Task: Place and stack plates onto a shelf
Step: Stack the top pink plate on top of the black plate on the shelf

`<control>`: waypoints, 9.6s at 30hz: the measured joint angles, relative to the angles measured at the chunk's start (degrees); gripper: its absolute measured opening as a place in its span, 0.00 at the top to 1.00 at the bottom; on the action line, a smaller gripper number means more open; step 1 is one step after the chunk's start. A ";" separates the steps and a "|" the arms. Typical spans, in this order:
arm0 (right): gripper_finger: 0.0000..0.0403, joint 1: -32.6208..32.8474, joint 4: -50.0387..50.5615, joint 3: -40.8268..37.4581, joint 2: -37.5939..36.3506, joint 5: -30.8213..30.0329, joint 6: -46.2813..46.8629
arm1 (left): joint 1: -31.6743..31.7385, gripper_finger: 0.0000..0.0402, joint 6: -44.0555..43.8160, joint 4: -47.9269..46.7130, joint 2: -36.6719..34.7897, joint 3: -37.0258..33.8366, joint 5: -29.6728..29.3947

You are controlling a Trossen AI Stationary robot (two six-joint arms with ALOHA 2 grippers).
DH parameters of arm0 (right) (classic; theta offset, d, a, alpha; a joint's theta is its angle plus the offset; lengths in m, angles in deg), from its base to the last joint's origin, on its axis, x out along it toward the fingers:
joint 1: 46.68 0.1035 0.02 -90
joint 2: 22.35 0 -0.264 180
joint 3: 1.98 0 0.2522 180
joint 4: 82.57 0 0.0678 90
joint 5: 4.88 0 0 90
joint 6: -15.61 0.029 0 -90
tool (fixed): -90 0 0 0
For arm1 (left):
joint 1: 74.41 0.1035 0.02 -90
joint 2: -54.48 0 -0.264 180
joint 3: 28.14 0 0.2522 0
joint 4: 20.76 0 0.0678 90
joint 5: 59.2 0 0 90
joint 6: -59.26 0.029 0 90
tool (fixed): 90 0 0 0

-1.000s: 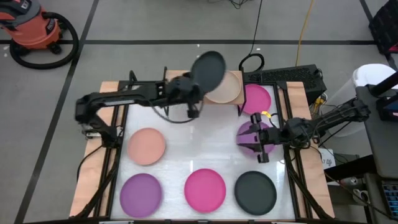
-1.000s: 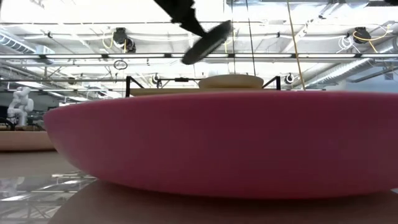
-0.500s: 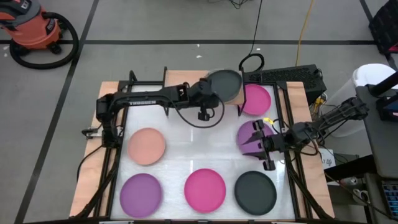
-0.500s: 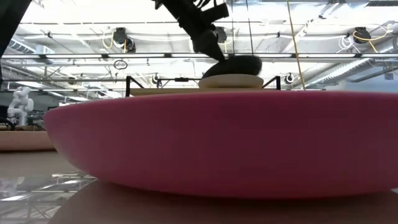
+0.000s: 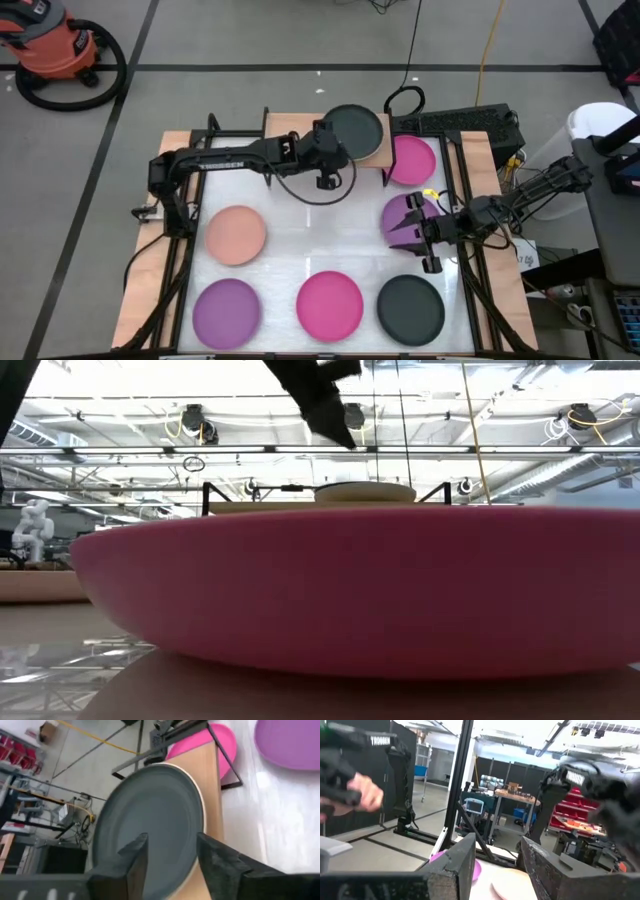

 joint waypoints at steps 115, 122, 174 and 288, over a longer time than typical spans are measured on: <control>0.72 -43.56 34.23 -12.20 24.51 -15.48 22.71 | -18.16 0.68 -34.33 60.61 -49.45 -70.49 -2.66; 0.72 -43.56 34.51 -12.26 23.83 -14.98 22.57 | -18.17 0.68 -34.38 60.55 -49.45 -70.49 -2.49; 0.76 -43.70 33.68 -20.46 11.81 -12.43 25.64 | -18.18 0.68 -36.64 60.32 -49.47 -70.49 -1.86; 1.00 -41.00 30.90 27.28 37.98 -1.56 -6.75 | -18.33 0.68 -39.62 61.36 -49.45 -70.49 5.71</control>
